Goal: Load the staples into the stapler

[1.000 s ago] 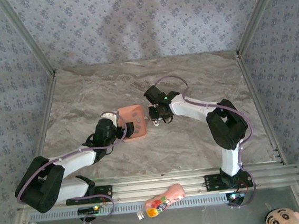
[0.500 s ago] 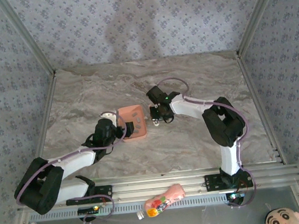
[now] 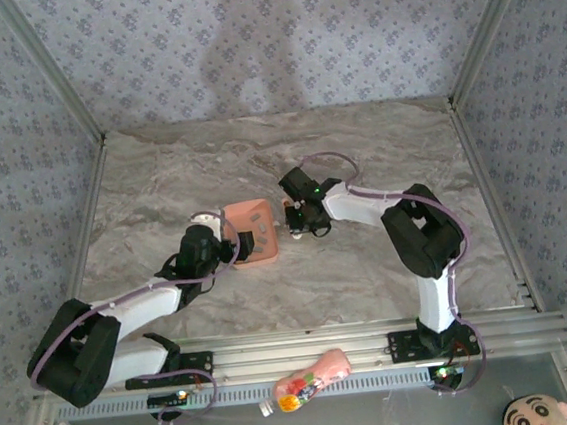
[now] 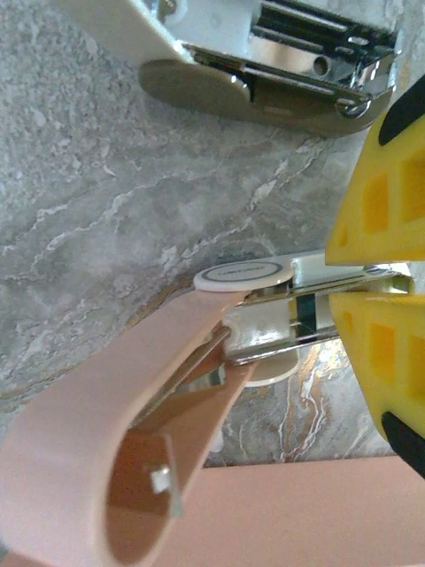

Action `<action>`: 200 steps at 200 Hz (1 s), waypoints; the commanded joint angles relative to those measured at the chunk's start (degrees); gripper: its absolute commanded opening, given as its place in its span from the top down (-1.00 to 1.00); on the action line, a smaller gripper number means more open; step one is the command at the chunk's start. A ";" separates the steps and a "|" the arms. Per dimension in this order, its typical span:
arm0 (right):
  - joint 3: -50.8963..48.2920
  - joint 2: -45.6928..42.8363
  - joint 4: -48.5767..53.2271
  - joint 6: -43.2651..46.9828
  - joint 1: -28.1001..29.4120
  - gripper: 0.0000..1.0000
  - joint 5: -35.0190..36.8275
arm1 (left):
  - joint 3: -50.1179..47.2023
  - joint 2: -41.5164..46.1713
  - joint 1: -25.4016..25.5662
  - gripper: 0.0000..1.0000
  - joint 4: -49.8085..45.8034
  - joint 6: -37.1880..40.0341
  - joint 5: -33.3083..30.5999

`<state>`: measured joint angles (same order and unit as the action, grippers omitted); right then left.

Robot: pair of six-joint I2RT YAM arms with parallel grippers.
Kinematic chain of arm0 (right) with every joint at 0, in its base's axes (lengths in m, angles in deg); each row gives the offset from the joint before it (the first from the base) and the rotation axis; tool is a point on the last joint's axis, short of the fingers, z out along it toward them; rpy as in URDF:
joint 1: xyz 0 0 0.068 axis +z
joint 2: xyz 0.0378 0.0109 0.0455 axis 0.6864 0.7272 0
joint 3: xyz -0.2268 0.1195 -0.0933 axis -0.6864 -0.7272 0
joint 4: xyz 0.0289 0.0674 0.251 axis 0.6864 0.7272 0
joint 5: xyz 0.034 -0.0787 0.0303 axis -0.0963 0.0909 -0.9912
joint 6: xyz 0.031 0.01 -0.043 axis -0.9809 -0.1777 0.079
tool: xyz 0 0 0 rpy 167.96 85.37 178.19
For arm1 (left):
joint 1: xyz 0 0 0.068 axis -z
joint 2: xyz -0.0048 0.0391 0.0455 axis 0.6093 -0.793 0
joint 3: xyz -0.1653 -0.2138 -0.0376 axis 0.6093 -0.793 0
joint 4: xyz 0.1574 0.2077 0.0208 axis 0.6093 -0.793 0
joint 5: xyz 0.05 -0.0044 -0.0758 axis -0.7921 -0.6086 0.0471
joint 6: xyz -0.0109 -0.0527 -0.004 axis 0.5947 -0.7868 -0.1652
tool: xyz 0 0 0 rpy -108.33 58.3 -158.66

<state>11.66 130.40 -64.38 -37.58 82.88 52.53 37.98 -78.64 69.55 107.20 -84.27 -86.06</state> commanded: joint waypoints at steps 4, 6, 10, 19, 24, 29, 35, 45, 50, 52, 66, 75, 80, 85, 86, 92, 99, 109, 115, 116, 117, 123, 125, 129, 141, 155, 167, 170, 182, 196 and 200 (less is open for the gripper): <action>-1.93 -2.04 3.99 -0.52 0.58 0.67 1.29 | 0.98 2.79 0.28 -0.97 -1.26 0.39 0.71; -1.93 -2.22 3.97 -0.53 0.62 0.66 1.37 | 0.98 2.98 0.30 -0.97 -1.35 0.34 0.70; -1.89 -2.65 4.09 -0.53 0.68 0.65 1.46 | 0.98 3.24 0.30 -0.97 -1.52 0.21 0.66; -1.81 -3.78 4.19 -0.53 0.79 0.62 1.95 | 1.04 4.09 0.33 -0.97 -2.10 0.04 0.79; -1.76 -4.62 4.15 -0.45 0.94 0.60 2.28 | 1.05 4.58 0.28 -0.97 -2.51 -0.10 0.80; -1.76 -5.28 4.14 -0.44 0.94 0.59 2.59 | 1.22 5.06 0.25 -0.97 -2.92 -0.08 0.92; -1.72 -6.03 4.06 -0.42 1.06 0.57 2.85 | 1.27 5.67 0.28 -0.97 -3.63 -0.08 1.00; -1.59 -7.31 4.03 -0.44 1.11 0.53 3.02 | 1.28 6.81 0.25 -0.97 -4.56 -0.14 0.91; -1.50 -7.67 4.00 -0.44 1.13 0.52 2.97 | 1.35 7.30 0.32 -0.97 -5.20 -0.19 0.84; -1.50 -7.85 4.02 -0.44 1.16 0.52 2.85 | 1.38 7.49 0.31 -0.97 -5.37 -0.23 0.66; -1.21 -8.34 4.06 -0.37 1.19 0.49 2.76 | 1.89 8.41 0.33 -0.97 -7.79 -0.54 -0.06; -1.31 -8.33 3.71 -0.42 1.19 0.48 2.53 | 2.24 8.71 0.31 -0.97 -9.07 -0.63 -0.01; -1.27 -8.11 3.33 -0.25 1.08 0.47 2.09 | 2.36 8.83 0.31 -0.97 -9.49 -0.78 0.09; -1.21 -7.88 3.04 -0.20 0.94 0.46 1.89 | 2.40 9.00 0.33 -0.97 -9.87 -1.01 0.13; -1.09 -7.74 2.90 -0.10 0.87 0.46 1.78 | 2.43 9.01 0.33 -0.97 -9.93 -1.06 0.18; -0.85 -7.28 2.68 0.02 0.60 0.45 1.48 | 2.52 9.17 0.32 -0.96 -10.31 -1.39 0.22; -0.40 -6.54 2.52 0.21 0.46 0.44 1.10 | 2.51 9.33 0.28 -0.97 -10.78 -1.78 0.17; 0.45 -5.39 2.63 0.65 0.25 0.42 0.78 | 2.71 9.52 0.32 -0.97 -11.47 -2.14 0.26; 0.83 -4.69 2.66 0.85 0.26 0.42 0.42 | 2.77 9.63 0.32 -0.97 -11.85 -2.32 0.26; 1.00 -4.40 2.65 0.91 0.24 0.42 0.32 | 2.78 9.63 0.29 -0.97 -11.89 -2.38 0.29; 1.00 -4.40 2.65 0.91 0.24 0.42 0.32 | 2.79 9.68 0.27 -0.97 -11.95 -2.41 0.21; 1.29 -3.69 2.65 0.96 0.28 0.41 -0.02 | 2.86 9.64 0.29 -0.97 -12.24 -2.52 0.22; 1.35 -3.62 2.65 0.96 0.28 0.41 -0.03 | 2.88 9.64 0.28 -0.97 -12.34 -2.52 0.22; 1.49 -3.25 2.57 0.97 0.28 0.41 -0.10 | 2.89 9.64 0.26 -0.97 -12.50 -2.52 0.21; 1.50 -2.33 2.30 1.05 0.20 0.41 -0.31 | 3.06 9.38 0.30 -0.97 -12.64 -2.52 0.22; 1.49 -1.43 2.05 1.05 0.09 0.42 -0.61 | 3.28 8.92 0.32 -0.97 -12.81 -2.52 0.35; 1.30 -0.87 1.86 1.05 0.08 0.46 -0.59 | 3.60 8.21 0.33 -0.96 -12.74 -2.57 0.48; 1.23 -0.83 1.79 1.05 0.10 0.46 -0.68 | 3.64 8.03 0.33 -0.97 -12.74 -2.60 0.62; 0.78 -0.27 1.24 1.09 -0.06 0.49 -1.03 | 4.00 7.45 0.25 -0.96 -12.72 -2.61 1.22; 0.36 0.38 0.68 1.05 -0.19 0.55 -1.51 | 4.38 6.79 0.29 -0.95 -12.60 -2.61 1.83; 0.33 0.56 0.65 1.05 -0.19 0.56 -1.58 | 4.46 6.67 0.33 -0.95 -12.55 -2.61 1.90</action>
<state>11.70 129.26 -63.18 -37.07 83.16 52.14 39.99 -71.00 69.55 94.89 -86.04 -85.67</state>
